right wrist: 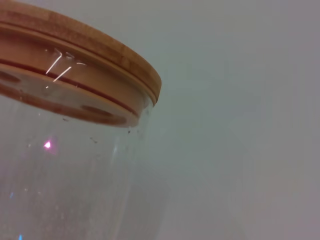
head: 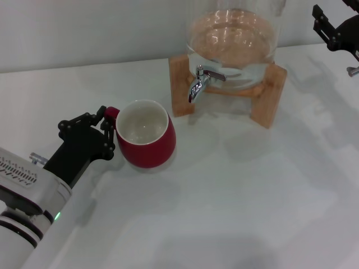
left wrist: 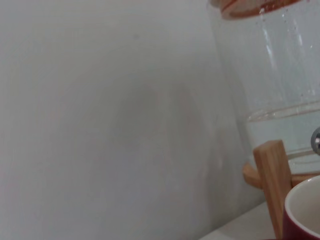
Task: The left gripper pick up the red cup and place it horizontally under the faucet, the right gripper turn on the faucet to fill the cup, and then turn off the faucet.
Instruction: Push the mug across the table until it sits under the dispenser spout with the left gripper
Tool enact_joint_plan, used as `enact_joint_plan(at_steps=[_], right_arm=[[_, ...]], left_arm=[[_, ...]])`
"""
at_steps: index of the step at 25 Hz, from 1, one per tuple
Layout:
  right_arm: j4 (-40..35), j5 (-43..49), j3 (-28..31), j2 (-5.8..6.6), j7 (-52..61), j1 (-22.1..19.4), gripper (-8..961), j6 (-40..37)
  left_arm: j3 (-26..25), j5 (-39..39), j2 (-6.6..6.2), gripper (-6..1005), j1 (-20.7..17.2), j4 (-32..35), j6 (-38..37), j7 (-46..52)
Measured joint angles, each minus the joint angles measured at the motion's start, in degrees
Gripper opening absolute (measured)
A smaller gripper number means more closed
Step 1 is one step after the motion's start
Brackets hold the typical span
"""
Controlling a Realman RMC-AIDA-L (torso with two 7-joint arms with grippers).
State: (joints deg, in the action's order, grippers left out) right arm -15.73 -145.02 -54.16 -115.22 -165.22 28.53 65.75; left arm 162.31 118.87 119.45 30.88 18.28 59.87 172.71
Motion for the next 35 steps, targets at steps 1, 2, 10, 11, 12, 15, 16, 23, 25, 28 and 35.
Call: enact_joint_plan(at_steps=[1, 2, 10, 11, 12, 15, 16, 23, 25, 28, 35], right_arm=[[0.0, -0.01, 0.05, 0.0, -0.05, -0.04, 663, 0.01], [0.0, -0.03, 0.07, -0.02, -0.06, -0.07, 663, 0.05], [0.3, -0.23, -0.03, -0.09, -0.09, -0.3, 662, 0.51], [0.45, -0.25, -0.04, -0.09, -0.1, -0.31, 662, 0.53], [0.59, -0.25, -0.03, -0.09, -0.1, -0.31, 662, 0.55], [0.81, -0.27, -0.03, -0.1, -0.1, -0.32, 662, 0.6], [0.87, -0.27, -0.03, -0.09, -0.11, -0.32, 662, 0.61], [1.4, -0.19, -0.01, -0.16, -0.11, 0.09, 662, 0.67], [1.49, -0.18, 0.0, -0.17, -0.11, 0.12, 662, 0.84], [1.49, -0.16, 0.02, -0.18, -0.1, -0.01, 662, 0.97], [2.18, -0.09, -0.04, -0.18, -0.1, -0.03, 662, 1.4]], left_arm=[[-0.06, -0.07, 0.0, 105, -0.04, 0.0, -0.3, 0.0], [-0.07, -0.13, -0.01, 105, -0.05, 0.0, -0.69, 0.0], [-0.07, -0.23, -0.13, 107, 0.31, -0.11, -2.67, 0.0], [-0.07, -0.23, -0.15, 107, 0.38, -0.06, -2.67, 0.0], [-0.09, -0.23, -0.16, 107, 0.5, -0.01, -2.68, 0.0], [-0.14, -0.23, -0.19, 107, 0.95, 0.04, -2.7, 0.0], [-0.15, -0.23, -0.19, 108, 1.24, 0.04, -2.71, 0.0], [-0.16, -0.88, -0.18, 109, 2.06, -0.3, -3.09, 0.06], [-0.16, -1.01, -0.17, 109, 2.19, -0.48, -3.95, 0.07], [-0.16, -1.65, -0.18, 110, 2.5, -0.63, -5.16, 0.08], [0.19, -1.48, -0.18, 111, 3.69, -0.7, -5.64, 0.09]])
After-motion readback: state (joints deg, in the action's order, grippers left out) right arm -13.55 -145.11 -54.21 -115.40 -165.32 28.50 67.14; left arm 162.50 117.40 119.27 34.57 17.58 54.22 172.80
